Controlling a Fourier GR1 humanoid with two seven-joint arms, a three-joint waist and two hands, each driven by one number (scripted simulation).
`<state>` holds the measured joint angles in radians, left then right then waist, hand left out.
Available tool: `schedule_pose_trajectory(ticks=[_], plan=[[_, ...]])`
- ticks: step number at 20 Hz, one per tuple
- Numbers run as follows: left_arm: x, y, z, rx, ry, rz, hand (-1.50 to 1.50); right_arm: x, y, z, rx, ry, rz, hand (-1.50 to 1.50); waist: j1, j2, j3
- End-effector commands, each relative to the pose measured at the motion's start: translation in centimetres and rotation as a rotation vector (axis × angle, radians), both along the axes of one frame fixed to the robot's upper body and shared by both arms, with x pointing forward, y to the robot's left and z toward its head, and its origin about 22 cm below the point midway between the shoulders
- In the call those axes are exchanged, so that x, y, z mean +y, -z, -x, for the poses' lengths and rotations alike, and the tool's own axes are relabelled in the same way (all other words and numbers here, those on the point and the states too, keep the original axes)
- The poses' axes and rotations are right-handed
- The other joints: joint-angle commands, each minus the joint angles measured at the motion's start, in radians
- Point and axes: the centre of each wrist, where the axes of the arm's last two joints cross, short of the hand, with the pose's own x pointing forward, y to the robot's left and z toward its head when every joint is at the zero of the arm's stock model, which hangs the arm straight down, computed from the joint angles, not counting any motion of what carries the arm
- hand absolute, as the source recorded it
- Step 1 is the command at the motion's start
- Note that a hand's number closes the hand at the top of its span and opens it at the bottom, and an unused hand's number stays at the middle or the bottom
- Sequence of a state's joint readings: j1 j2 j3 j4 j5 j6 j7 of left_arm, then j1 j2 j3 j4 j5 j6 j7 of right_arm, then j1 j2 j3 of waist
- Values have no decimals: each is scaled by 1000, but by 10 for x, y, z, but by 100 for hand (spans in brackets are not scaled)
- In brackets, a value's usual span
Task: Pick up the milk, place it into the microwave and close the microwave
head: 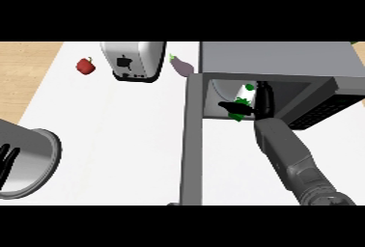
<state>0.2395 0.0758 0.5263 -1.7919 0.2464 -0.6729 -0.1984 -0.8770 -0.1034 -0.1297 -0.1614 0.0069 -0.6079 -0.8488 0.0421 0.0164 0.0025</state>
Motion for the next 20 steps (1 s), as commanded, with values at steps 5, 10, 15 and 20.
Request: schedule_pose_trajectory(ticks=[5, 10, 15, 20], plan=[[-21, 6, 15, 43, 139, 28, -150, 16, 38, 34, 1, -116, -182, -150, -27, -15, -1], [-22, 5, 10, 53, 237, 52, -150, 20, 59, 58, 11, -253, -317, -150, -36, -24, -2], [-31, 4, 12, 46, 279, 45, -150, 15, 69, 80, -14, -304, -404, -150, -50, -28, -3], [-61, 12, -12, 51, 398, 11, -150, 12, 79, 116, 8, -315, -410, -150, -68, -28, -4]])
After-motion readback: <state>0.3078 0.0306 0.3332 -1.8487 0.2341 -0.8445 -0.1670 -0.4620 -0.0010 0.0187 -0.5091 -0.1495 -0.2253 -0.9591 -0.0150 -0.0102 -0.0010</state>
